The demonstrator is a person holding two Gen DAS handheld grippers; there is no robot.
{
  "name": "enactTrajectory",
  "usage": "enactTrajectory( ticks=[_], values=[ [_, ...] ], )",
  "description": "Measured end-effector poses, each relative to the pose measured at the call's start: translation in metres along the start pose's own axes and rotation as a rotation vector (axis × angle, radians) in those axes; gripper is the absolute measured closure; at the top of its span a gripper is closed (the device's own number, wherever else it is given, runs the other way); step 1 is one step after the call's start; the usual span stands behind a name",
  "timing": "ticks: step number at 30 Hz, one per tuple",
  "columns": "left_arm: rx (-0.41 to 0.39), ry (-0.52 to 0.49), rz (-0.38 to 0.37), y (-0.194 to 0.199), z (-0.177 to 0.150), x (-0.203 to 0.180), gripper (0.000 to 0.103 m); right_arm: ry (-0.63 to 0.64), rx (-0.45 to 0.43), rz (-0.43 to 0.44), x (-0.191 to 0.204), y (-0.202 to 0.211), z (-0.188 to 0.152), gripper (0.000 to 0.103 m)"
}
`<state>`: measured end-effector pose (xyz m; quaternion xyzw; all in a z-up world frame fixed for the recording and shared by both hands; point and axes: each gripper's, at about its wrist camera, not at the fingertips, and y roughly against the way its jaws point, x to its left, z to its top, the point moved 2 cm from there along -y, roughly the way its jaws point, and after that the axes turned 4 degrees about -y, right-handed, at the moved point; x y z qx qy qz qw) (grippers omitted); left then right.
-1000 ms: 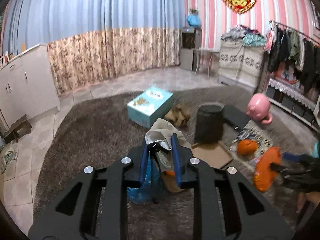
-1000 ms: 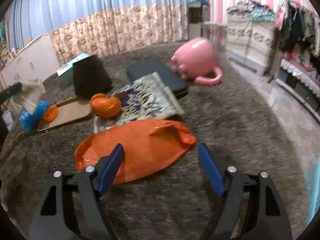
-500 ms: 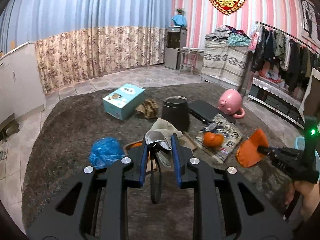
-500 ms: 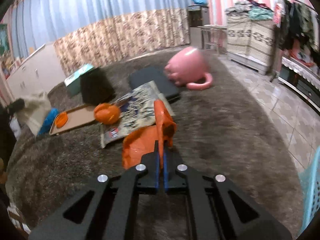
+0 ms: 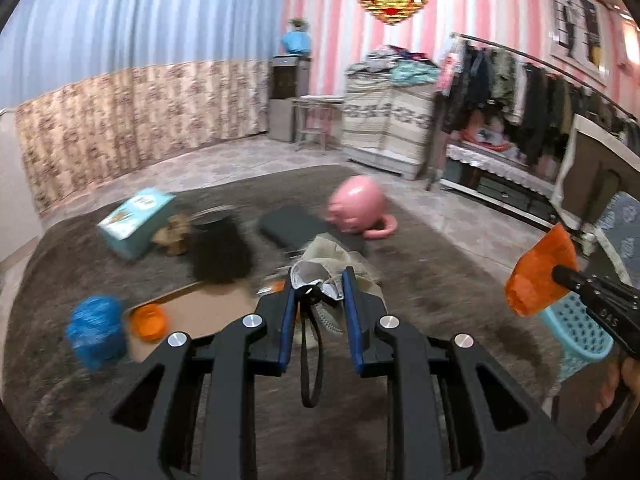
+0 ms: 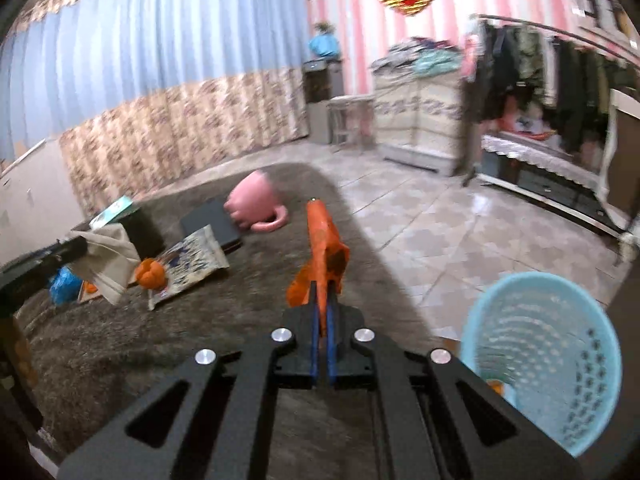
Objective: Collect trash
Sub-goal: 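Carry the mesh bag and grey cloth over the light-blue basket with both grippers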
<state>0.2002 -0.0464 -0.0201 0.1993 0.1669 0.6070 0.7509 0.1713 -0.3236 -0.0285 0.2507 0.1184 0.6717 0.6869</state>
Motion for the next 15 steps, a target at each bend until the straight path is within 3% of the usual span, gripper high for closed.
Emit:
enactTrajectory(
  ticks=[10,15],
  values=[
    [-0.032,-0.133,-0.213,-0.028,0.018,-0.137,0.082,-0.182,-0.065,-0.260,-0.122,0.041,-0.007,0.100],
    [-0.009,-0.155,-0.312,-0.049,0.019,-0.195,0.082,-0.246,-0.088,-0.343,-0.164,0.051,-0.011,0.100]
  ],
)
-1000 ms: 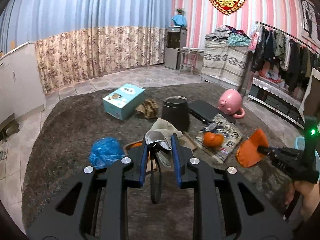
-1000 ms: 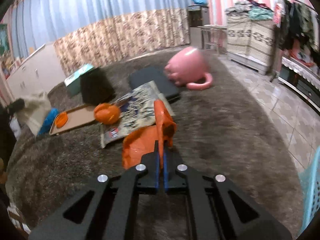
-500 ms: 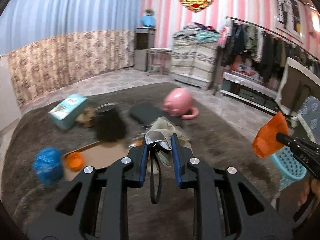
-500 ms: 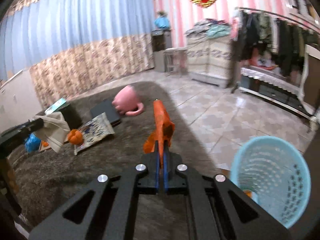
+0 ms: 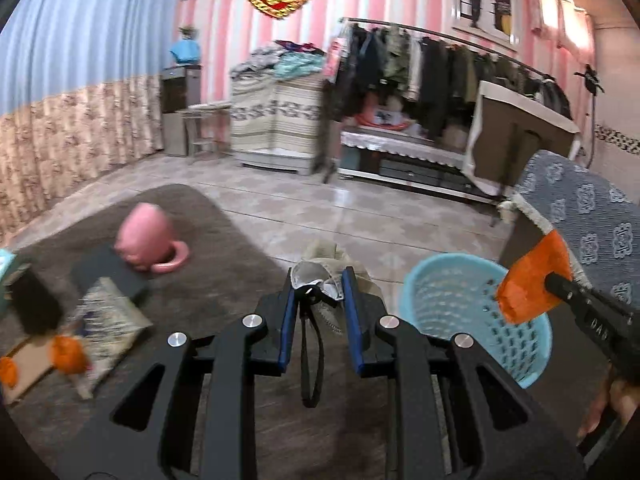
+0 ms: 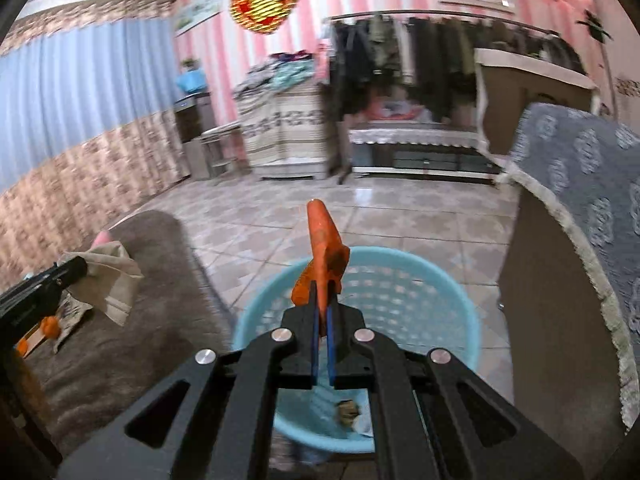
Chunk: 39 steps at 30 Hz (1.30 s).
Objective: Collect trash
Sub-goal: 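Carry the mesh bag and grey cloth over the light-blue basket with both grippers, then open the left gripper over the basket while the right gripper releases the mesh bag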
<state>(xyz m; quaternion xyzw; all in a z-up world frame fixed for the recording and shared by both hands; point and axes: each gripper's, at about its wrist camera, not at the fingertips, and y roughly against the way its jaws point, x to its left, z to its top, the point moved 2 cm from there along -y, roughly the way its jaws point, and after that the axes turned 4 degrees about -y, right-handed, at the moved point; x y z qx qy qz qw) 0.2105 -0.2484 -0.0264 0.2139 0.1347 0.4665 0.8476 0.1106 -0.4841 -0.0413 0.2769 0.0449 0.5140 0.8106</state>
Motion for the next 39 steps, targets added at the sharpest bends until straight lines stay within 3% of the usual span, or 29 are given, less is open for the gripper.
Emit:
enactTrajectory(
  ticks=[5,16,19,22,25,29,36,38,39],
  values=[
    [0.014,-0.029,-0.084,-0.030,0.005,-0.045,0.082,-0.020,-0.007,-0.055,-0.017,-0.012,-0.001,0.100],
    [0.085,-0.142,-0.181,-0.090,-0.004,-0.119,0.081,-0.060,-0.012,-0.134,-0.055,-0.018,-0.003,0.100],
    [0.082,-0.148,-0.195,-0.102,-0.009,-0.125,0.075,-0.057,-0.007,-0.146,-0.058,-0.023,-0.004,0.100],
    [0.101,-0.153,-0.197,-0.114,-0.016,-0.126,0.053,-0.067,-0.003,-0.147,-0.059,-0.027,-0.006,0.100],
    [0.099,-0.153,-0.183,-0.116,-0.015,-0.121,0.043,-0.053,0.016,-0.149,-0.054,-0.034,-0.010,0.100],
    [0.057,-0.114,-0.112,-0.107,-0.009,-0.101,0.021,-0.047,0.033,-0.150,-0.046,-0.037,-0.015,0.100],
    [0.062,-0.127,-0.009,-0.096,-0.011,-0.069,0.015,-0.018,0.044,-0.167,-0.033,-0.055,-0.023,0.098],
    [0.065,-0.116,-0.002,-0.096,-0.010,-0.062,0.015,-0.012,0.049,-0.165,-0.029,-0.061,-0.025,0.085],
    [0.064,-0.101,0.001,-0.096,-0.009,-0.058,0.015,-0.004,0.044,-0.171,-0.026,-0.063,-0.026,0.055]
  ],
)
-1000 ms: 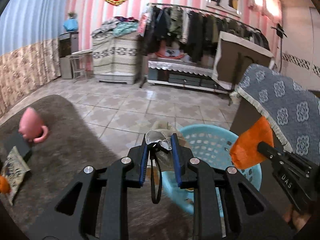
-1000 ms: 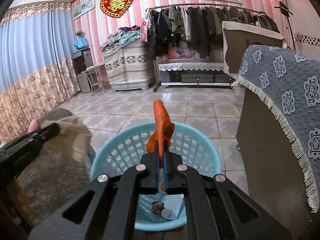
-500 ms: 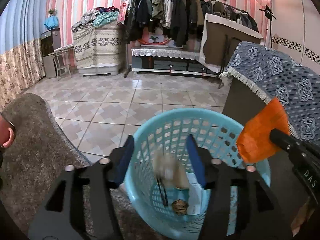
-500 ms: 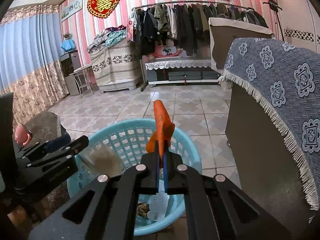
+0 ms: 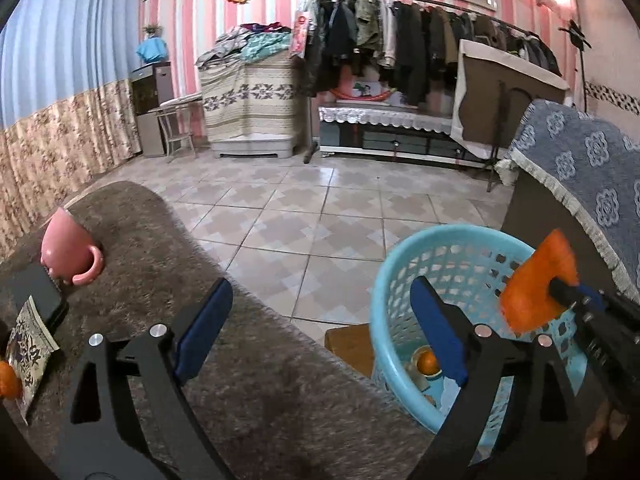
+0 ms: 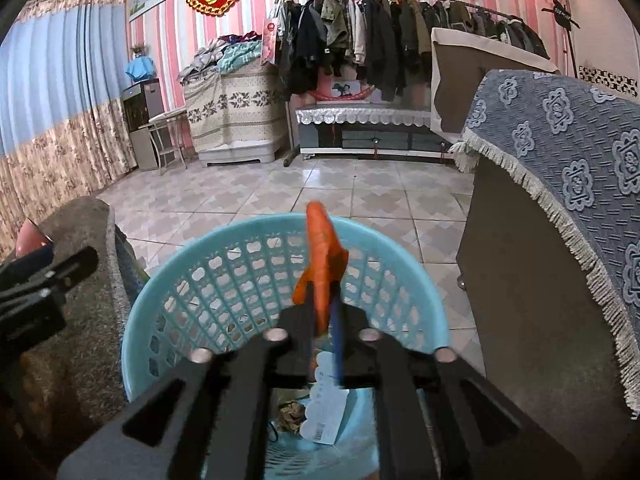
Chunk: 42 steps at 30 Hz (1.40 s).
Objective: Collect trash
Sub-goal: 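Open the left gripper over the basket while the right gripper releases the mesh bag, then move both grippers back over the rug toward the blue plastic bag and orange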
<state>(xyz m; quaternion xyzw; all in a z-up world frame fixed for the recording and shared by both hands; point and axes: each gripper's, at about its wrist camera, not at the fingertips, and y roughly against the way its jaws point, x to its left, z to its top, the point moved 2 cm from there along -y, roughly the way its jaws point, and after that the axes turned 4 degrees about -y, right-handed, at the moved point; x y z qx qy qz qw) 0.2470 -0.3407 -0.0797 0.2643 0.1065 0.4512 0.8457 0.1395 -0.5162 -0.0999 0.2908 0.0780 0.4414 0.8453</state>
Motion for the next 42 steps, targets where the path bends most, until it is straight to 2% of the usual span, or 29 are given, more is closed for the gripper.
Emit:
enactTrajectory(
  ticks=[1,5,10,16,20,29,34,42],
  values=[
    [0.000,0.014,-0.001,0.000,0.000,0.003,0.015,0.006,-0.013,0.000,0.001,0.001,0.000,0.034],
    [0.006,0.023,-0.001,-0.003,0.000,0.007,0.015,0.012,-0.019,-0.028,0.000,0.003,-0.002,0.033],
    [-0.002,0.014,0.010,0.000,0.000,0.006,0.015,0.000,-0.041,-0.066,-0.003,0.010,-0.005,0.012],
    [0.006,0.038,-0.005,0.008,0.000,0.012,0.013,0.028,-0.070,-0.084,0.003,0.021,-0.001,0.007],
    [-0.029,0.051,0.001,0.032,0.001,0.022,0.009,0.037,-0.094,-0.073,0.011,0.032,0.004,0.005],
    [-0.069,0.183,0.053,0.093,-0.007,0.080,0.006,0.082,-0.110,0.048,0.055,0.055,0.009,0.005],
    [-0.064,0.211,0.157,0.124,-0.026,0.120,0.006,0.118,-0.107,0.159,0.092,0.069,0.009,0.004],
    [-0.030,0.288,0.348,0.182,-0.071,0.206,0.006,0.210,-0.083,0.325,0.164,0.090,-0.002,0.004]
  ],
)
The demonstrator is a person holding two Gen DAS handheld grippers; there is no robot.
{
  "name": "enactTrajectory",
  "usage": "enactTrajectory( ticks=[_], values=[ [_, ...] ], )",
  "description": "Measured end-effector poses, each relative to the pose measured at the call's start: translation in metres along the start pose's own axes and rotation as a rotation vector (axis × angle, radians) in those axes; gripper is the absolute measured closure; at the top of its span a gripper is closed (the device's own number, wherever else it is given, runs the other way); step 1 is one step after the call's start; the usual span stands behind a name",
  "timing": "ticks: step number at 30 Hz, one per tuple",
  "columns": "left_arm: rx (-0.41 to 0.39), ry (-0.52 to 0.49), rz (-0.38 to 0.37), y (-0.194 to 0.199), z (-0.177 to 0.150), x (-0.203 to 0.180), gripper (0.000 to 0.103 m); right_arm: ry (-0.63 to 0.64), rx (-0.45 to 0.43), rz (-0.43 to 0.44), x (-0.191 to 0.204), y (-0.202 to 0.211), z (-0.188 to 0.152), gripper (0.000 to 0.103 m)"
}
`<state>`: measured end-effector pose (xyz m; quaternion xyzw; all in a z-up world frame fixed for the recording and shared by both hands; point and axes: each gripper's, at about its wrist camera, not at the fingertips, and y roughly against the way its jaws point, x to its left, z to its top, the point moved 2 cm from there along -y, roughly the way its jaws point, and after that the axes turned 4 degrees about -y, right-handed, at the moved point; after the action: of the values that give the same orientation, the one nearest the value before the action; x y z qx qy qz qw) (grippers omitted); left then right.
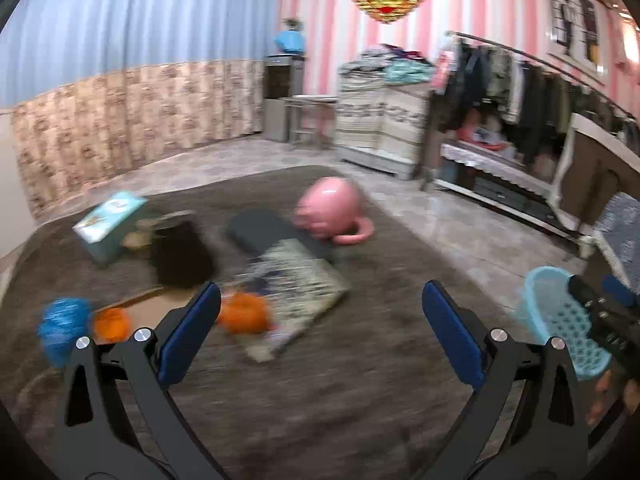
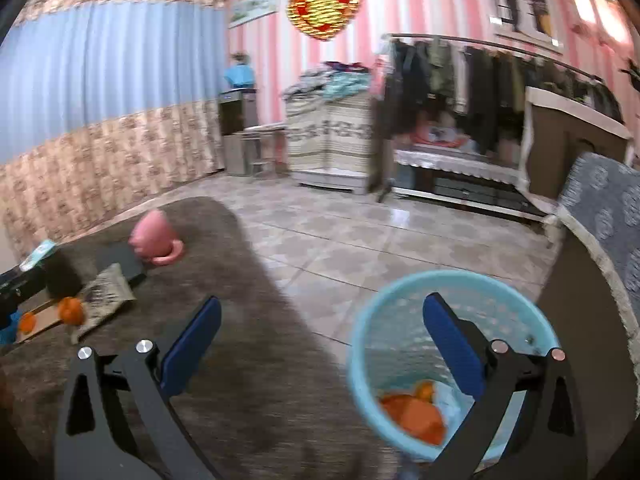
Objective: Collect trash
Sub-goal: 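Move both grippers back over the rug toward the blue plastic bag and orange, then grasp the blue plastic bag with the left gripper while the right gripper grasps the orange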
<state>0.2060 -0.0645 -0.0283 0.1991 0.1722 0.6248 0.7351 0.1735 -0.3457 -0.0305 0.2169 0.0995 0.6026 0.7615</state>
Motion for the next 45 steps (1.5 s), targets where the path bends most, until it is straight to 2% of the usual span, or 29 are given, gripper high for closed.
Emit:
enactTrajectory(
  ticks=[4,7,12,18,26,27,30,32,34,38,44,45],
  values=[
    [0.019,0.021,0.119,0.008,-0.013,0.056,0.006,0.077,0.024,0.061,0.039,-0.004,-0.009,0.004],
    [0.042,0.037,0.194,0.009,-0.024,0.095,0.006,0.133,0.054,0.072,0.066,-0.008,-0.016,0.004],
    [0.089,0.076,0.279,0.006,-0.042,0.149,0.006,0.170,0.087,0.115,0.096,-0.014,-0.026,0.004],
    [0.119,0.140,0.309,0.006,-0.066,0.186,0.006,0.186,0.137,0.259,0.143,-0.025,-0.033,0.004],
    [0.164,0.137,0.334,-0.020,-0.070,0.217,0.007,0.248,0.203,0.339,0.208,-0.052,-0.052,0.004],
    [0.170,0.147,0.333,-0.024,-0.070,0.222,0.008,0.258,0.212,0.344,0.213,-0.055,-0.054,0.004],
    [0.190,0.180,0.318,-0.036,-0.071,0.234,0.021,0.296,0.233,0.353,0.225,-0.062,-0.060,0.005],
    [0.224,0.211,0.299,-0.044,-0.076,0.240,0.040,0.300,0.242,0.361,0.232,-0.067,-0.062,0.005],
    [0.249,0.228,0.291,-0.050,-0.080,0.243,0.053,0.299,0.254,0.372,0.239,-0.072,-0.064,0.004],
    [0.229,0.211,0.309,-0.049,-0.080,0.237,0.059,0.330,0.266,0.380,0.258,-0.081,-0.067,0.005],
    [0.244,0.199,0.314,-0.053,-0.081,0.235,0.060,0.369,0.287,0.384,0.281,-0.095,-0.070,0.006],
    [0.245,0.199,0.314,-0.053,-0.081,0.235,0.060,0.374,0.290,0.384,0.283,-0.096,-0.070,0.013]
  ],
)
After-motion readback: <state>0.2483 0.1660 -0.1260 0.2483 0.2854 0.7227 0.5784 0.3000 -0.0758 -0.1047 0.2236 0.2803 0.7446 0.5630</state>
